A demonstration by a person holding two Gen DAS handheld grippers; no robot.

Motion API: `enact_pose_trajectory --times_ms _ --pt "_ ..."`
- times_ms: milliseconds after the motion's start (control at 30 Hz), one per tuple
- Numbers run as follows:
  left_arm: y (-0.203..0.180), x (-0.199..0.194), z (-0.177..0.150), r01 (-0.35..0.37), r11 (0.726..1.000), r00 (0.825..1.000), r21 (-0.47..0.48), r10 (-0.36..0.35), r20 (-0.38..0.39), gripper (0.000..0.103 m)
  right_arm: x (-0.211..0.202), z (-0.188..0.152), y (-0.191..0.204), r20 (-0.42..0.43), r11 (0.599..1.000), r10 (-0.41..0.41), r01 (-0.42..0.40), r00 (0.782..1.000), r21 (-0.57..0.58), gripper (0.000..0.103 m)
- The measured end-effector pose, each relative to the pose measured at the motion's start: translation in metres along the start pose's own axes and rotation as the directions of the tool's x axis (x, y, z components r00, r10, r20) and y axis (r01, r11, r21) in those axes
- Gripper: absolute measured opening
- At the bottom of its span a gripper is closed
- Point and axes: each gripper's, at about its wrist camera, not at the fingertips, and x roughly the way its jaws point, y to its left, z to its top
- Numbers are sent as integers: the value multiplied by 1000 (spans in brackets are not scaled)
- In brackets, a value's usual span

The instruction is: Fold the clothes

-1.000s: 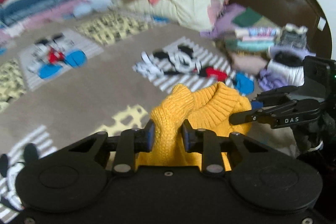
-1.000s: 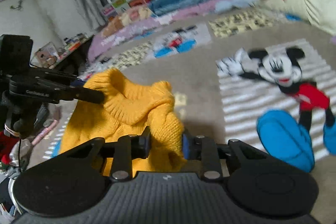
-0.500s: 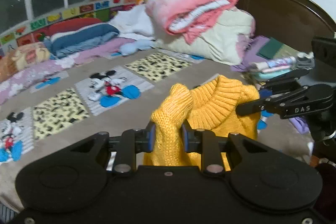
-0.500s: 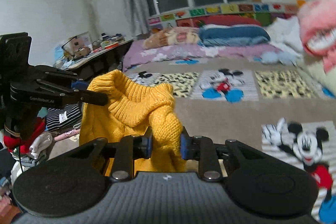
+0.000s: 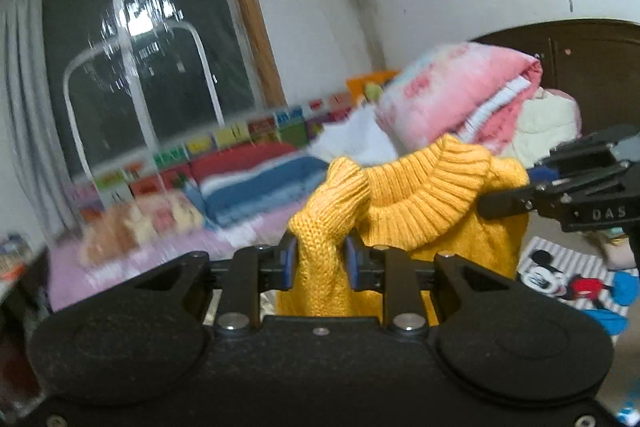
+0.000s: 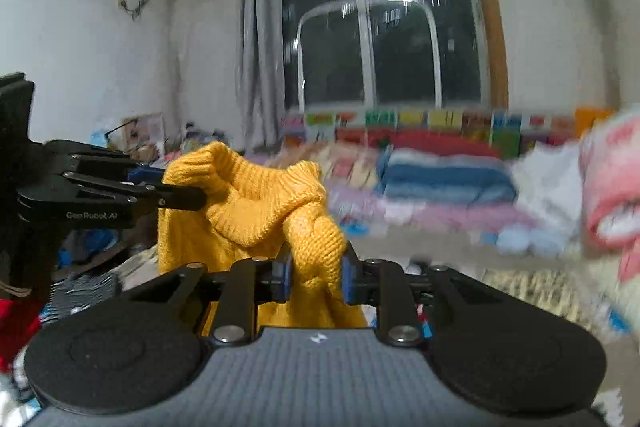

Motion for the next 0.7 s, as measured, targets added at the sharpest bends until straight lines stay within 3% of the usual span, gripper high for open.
enact_pose_trajectory --times_ms 100,200,267,400,500,667,700 --pt "-20 -4 -31 -10 998 1000 64 11 -13 22 5 -3 5 30 998 -24 26 999 -64 24" --pt "-58 -14 -92 26 989 996 144 -14 -86 22 8 -40 8 -32 996 -13 10 999 -83 24" --pt "-83 -25 -134 72 984 989 166 -49 -138 22 3 -83 12 -107 996 16 -24 994 -83 24" --pt "-133 -58 -212 142 972 965 187 -94 -246 21 -25 -173 33 -255 990 72 -100 964 -101 24" --pt "-163 -87 -247 161 969 955 189 -105 -277 21 -55 -234 59 -345 979 105 -158 933 -127 24" --pt "-204 -122 -274 175 953 945 246 -93 -313 21 -91 -272 92 -425 970 118 -195 898 -144 24" --pt "-212 -126 -280 187 946 933 266 -86 -350 21 -98 -279 98 -441 968 120 -203 890 -146 24"
